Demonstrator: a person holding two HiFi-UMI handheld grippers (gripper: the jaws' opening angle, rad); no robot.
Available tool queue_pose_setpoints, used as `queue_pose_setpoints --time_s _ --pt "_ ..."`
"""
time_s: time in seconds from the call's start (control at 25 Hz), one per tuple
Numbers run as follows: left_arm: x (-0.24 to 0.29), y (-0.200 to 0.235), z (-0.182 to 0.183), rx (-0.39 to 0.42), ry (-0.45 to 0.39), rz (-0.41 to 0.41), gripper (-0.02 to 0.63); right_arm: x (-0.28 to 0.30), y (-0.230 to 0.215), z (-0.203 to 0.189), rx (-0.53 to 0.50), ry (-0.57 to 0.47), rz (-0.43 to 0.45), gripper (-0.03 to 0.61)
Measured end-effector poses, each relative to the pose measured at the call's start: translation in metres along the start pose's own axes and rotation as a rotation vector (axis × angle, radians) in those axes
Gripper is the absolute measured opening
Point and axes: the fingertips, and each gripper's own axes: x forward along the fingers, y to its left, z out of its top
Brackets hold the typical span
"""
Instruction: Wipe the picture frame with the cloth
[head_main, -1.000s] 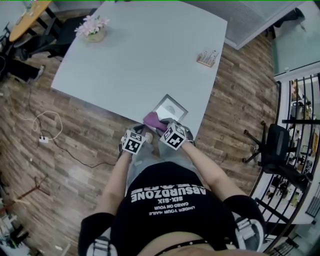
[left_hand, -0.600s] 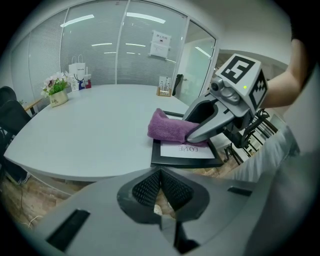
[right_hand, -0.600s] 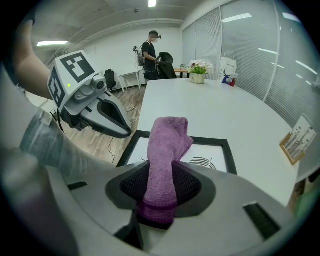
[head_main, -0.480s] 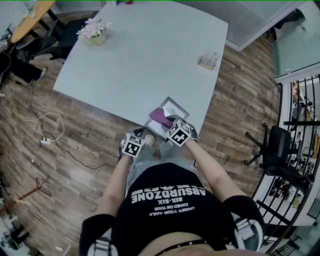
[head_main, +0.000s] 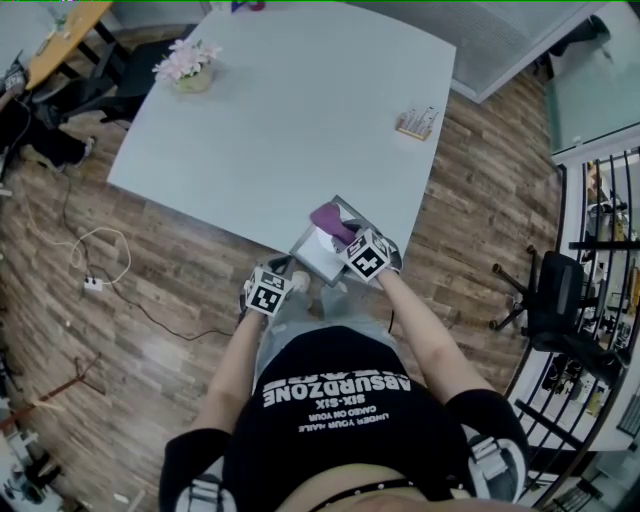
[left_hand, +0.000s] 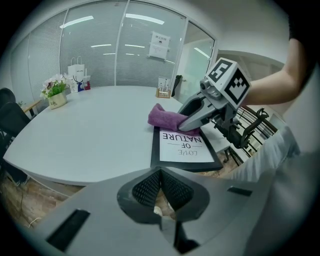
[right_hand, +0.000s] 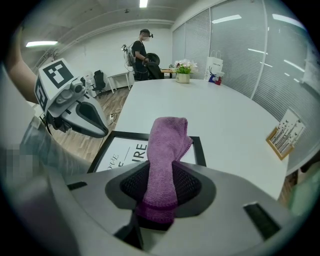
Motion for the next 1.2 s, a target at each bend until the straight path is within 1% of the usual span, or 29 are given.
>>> queue_pose_setpoints --time_s 0.36,0.8,1.04,1.2 --pt "0.002 -0.001 0.005 0.008 -0.001 -0.003 0.015 -0.003 -0.027 -0.004 0.001 0.023 -0.046 0.146" --pt "0.005 -0.001 0.008 0.023 0.014 -0.002 0.015 -0.009 -0.035 -0.009 -0.005 0.026 -0.065 0.146" --pt "0.006 -0.001 0.008 0.025 0.019 0.007 0.015 -0.015 -0.036 -0.022 0.039 0.010 -0.065 0.146" --pt "0.006 0.000 0.008 0.028 0.025 0.021 0.015 -0.017 -0.034 -0.023 0.047 0.000 -0.053 0.146"
